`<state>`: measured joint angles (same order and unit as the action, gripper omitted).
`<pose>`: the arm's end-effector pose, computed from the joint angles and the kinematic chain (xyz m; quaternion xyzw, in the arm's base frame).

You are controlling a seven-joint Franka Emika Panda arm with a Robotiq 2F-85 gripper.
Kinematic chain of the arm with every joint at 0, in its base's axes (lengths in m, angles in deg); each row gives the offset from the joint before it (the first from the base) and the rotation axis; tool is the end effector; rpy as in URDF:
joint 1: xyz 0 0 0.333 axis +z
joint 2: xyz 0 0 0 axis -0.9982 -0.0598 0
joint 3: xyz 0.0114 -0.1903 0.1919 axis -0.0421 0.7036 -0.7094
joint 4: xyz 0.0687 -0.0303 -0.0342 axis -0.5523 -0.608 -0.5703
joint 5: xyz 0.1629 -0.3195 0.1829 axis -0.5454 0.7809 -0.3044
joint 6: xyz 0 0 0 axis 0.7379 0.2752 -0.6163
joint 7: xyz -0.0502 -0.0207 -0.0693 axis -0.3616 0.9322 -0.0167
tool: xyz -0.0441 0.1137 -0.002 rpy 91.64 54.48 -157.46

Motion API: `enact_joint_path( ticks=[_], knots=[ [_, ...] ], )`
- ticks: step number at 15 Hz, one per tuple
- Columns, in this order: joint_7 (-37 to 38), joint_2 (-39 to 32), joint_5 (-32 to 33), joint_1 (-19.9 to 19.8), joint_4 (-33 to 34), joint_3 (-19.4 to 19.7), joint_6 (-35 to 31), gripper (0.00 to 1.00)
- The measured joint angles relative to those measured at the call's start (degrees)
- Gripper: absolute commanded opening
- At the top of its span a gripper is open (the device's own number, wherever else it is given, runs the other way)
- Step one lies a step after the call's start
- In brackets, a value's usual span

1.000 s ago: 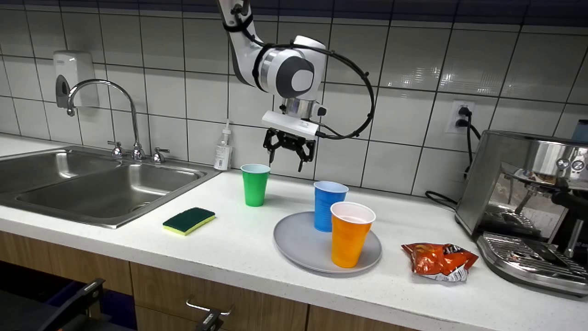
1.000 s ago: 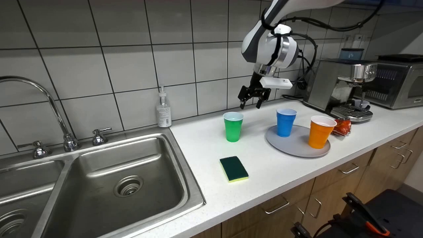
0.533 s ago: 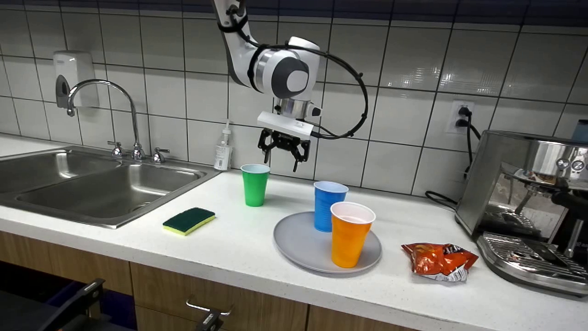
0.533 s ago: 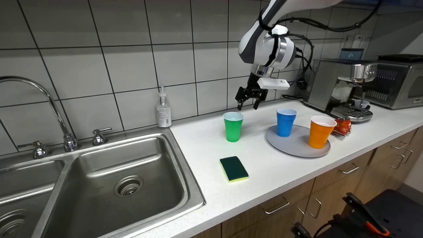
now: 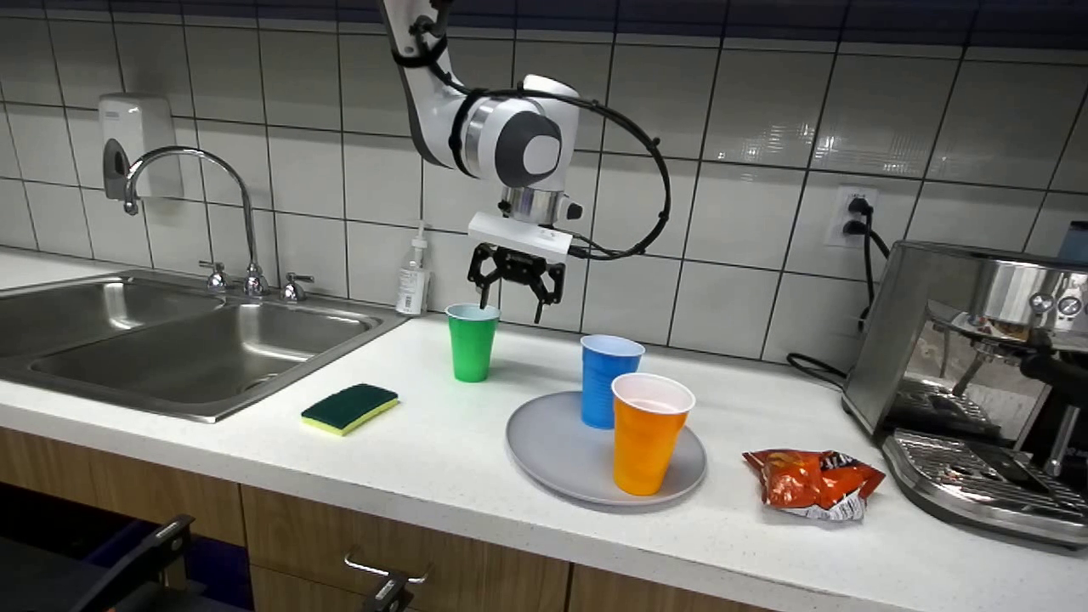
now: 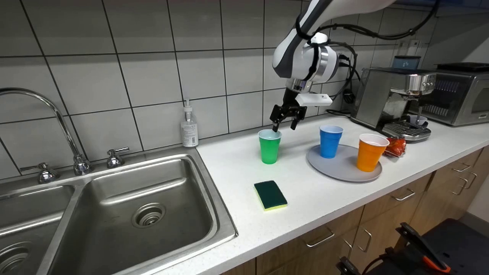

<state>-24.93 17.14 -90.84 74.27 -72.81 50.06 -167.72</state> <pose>0.6186 -0.0923 0.1855 -0.9916 -0.0659 -0.0904 0.0641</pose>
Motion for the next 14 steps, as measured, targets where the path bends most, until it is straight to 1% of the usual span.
enact_joint_path(
  ticks=[6, 14],
  knots=[
    [0.0, -1.3, 2.5, 0.6, 0.0, 0.0, 0.0, 1.00],
    [1.0, -1.7, 3.7, 1.5, 0.0, 0.1, -0.1, 1.00]
  ],
)
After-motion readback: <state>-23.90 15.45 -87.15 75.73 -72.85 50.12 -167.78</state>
